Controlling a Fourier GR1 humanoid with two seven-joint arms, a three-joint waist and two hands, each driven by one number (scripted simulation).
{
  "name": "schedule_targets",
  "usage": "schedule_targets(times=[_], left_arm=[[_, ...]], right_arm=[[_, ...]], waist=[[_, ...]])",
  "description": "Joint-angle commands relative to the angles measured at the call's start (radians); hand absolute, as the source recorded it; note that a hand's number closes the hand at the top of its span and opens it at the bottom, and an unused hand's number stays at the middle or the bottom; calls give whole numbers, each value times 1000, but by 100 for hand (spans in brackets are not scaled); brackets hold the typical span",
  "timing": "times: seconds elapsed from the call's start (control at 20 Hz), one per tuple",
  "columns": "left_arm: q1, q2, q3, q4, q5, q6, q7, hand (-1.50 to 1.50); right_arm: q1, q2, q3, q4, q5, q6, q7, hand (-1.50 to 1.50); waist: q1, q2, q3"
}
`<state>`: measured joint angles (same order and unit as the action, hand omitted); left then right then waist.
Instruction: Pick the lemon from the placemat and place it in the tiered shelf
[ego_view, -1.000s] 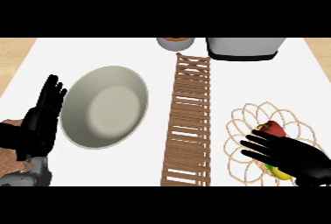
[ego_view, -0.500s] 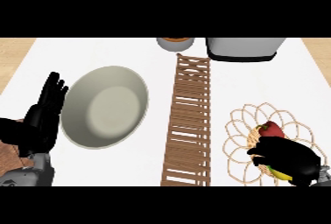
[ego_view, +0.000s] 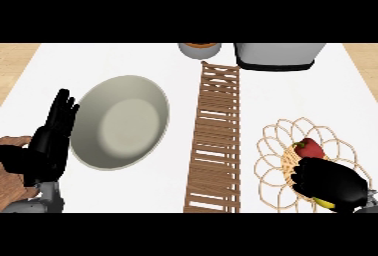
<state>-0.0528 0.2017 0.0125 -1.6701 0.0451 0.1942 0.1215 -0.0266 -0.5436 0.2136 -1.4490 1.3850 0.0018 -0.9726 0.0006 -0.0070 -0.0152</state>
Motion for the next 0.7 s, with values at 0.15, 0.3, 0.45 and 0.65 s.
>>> schedule_targets(times=[0.15, 0.3, 0.45, 0.65], left_arm=[[-11, 0, 2, -33, -14, 12, 44, 0], [-54, 18, 42, 28, 12, -8, 33, 0], [4, 13, 20, -21, 1, -15, 20, 0], [-32, 23, 38, -15, 6, -9, 44, 0]], right_arm=[[46, -22, 75, -67, -105, 100, -172, 150], [59, -90, 67, -119, -196, 212, -212, 150], [118, -181, 28, -202, -329, 258, -256, 150], [166, -204, 22, -296, -571, 381, -208, 150]], waist=[[0, 5, 15], [-7, 7, 14], [-7, 3, 14], [-20, 3, 12]])
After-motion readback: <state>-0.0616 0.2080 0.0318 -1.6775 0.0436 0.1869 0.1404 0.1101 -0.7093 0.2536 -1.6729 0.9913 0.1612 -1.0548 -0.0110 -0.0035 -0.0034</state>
